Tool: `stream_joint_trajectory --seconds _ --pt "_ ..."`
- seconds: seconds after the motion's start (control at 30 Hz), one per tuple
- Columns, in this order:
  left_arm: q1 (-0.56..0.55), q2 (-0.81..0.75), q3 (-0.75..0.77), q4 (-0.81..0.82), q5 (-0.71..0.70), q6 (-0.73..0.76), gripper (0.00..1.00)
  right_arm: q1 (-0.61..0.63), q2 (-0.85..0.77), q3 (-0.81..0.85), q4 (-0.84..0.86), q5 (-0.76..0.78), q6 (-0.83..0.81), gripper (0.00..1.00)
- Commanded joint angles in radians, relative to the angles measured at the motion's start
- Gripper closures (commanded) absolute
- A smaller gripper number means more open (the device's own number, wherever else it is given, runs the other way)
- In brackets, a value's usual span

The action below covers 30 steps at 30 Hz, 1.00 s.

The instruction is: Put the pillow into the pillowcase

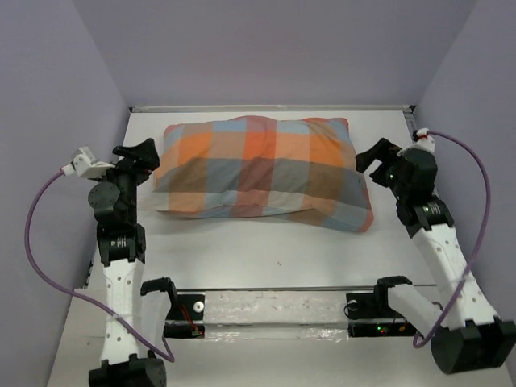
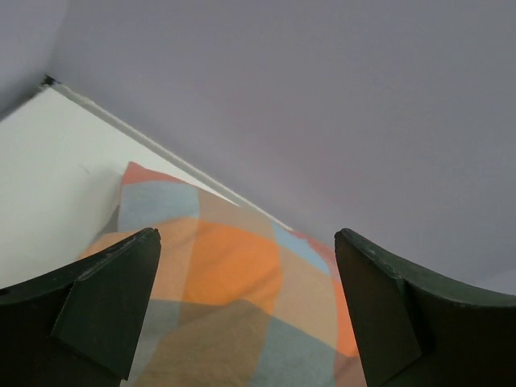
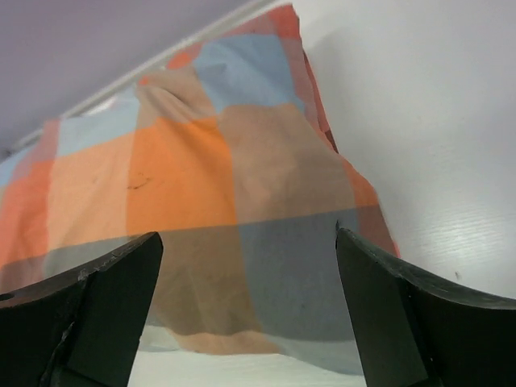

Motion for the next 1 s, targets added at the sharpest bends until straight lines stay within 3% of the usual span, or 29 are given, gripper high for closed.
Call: stream_joint_trajectory --seconds 0.0,0.03,0.1,0.13,0.23,0.27,0.3,0.37,0.4,0.47,0.5,0.6,0.67,0.7,0.73,0.8,0.83,0.9,0.93,0.97 --pt "-0.223 0.156 0.064 -0.048 -0.088 0.196 0.01 -0.006 0.265 0.046 0.117 -0.073 -0.057 0.04" --pt "-0.333 0.186 0.090 -0.046 -0.166 0.210 0.01 -0.006 0.298 0.047 0.136 -0.164 -0.059 0.04" --pt "-0.409 0.276 0.121 -0.048 -0.205 0.244 0.01 -0.006 0.388 0.053 0.148 -0.269 -0.059 0.06" --pt "-0.476 0.302 0.133 -0.045 -0.226 0.250 0.01 -0.006 0.408 0.032 0.171 -0.359 -0.050 0.14" --pt "-0.572 0.361 0.146 -0.014 -0.331 0.247 0.01 0.081 0.431 -0.101 0.281 -0.379 -0.011 0.27" --pt "-0.616 0.373 0.143 0.018 -0.361 0.247 0.01 0.126 0.439 -0.131 0.306 -0.362 -0.005 0.39" --pt "-0.632 0.382 0.147 0.024 -0.371 0.249 0.01 0.179 0.442 -0.149 0.306 -0.347 -0.005 0.48" --pt "-0.653 0.407 0.168 0.017 -0.374 0.262 0.01 0.408 0.427 -0.191 0.312 -0.285 0.016 0.58" --pt "-0.672 0.410 0.173 0.014 -0.379 0.267 0.01 0.560 0.418 -0.200 0.312 -0.267 0.029 0.59" --pt "-0.695 0.410 0.192 -0.008 -0.389 0.284 0.01 0.658 0.367 -0.200 0.294 -0.199 0.052 0.59" --pt "-0.727 0.410 0.198 -0.018 -0.392 0.291 0.01 0.684 0.340 -0.200 0.292 -0.199 0.053 0.57" --pt "-0.802 0.408 0.242 -0.080 -0.460 0.339 0.01 0.685 0.212 -0.139 0.158 -0.106 0.004 0.19" --pt "-0.892 0.420 0.290 -0.123 -0.513 0.386 0.01 0.685 0.153 -0.070 0.054 0.015 -0.059 0.01" --pt "-0.931 0.427 0.307 -0.130 -0.529 0.408 0.01 0.675 0.096 -0.054 0.033 0.044 -0.069 0.00" --pt "-1.081 0.466 0.363 -0.153 -0.582 0.501 0.01 0.610 -0.003 -0.051 0.006 0.087 -0.089 0.10" --pt "-1.164 0.493 0.383 -0.155 -0.612 0.551 0.01 0.585 -0.026 -0.072 -0.004 0.103 -0.086 0.23" --pt "-1.237 0.523 0.396 -0.158 -0.650 0.574 0.01 0.565 -0.059 -0.089 -0.004 0.129 -0.067 0.43" --pt "-1.280 0.560 0.405 -0.163 -0.671 0.620 0.01 0.547 -0.075 -0.150 0.001 0.140 -0.028 0.60" --pt "-1.288 0.580 0.412 -0.170 -0.676 0.626 0.01 0.537 -0.069 -0.175 0.007 0.128 0.025 0.76" --pt "-1.288 0.629 0.435 -0.178 -0.690 0.623 0.01 0.537 -0.067 -0.203 0.046 0.114 0.054 0.78"
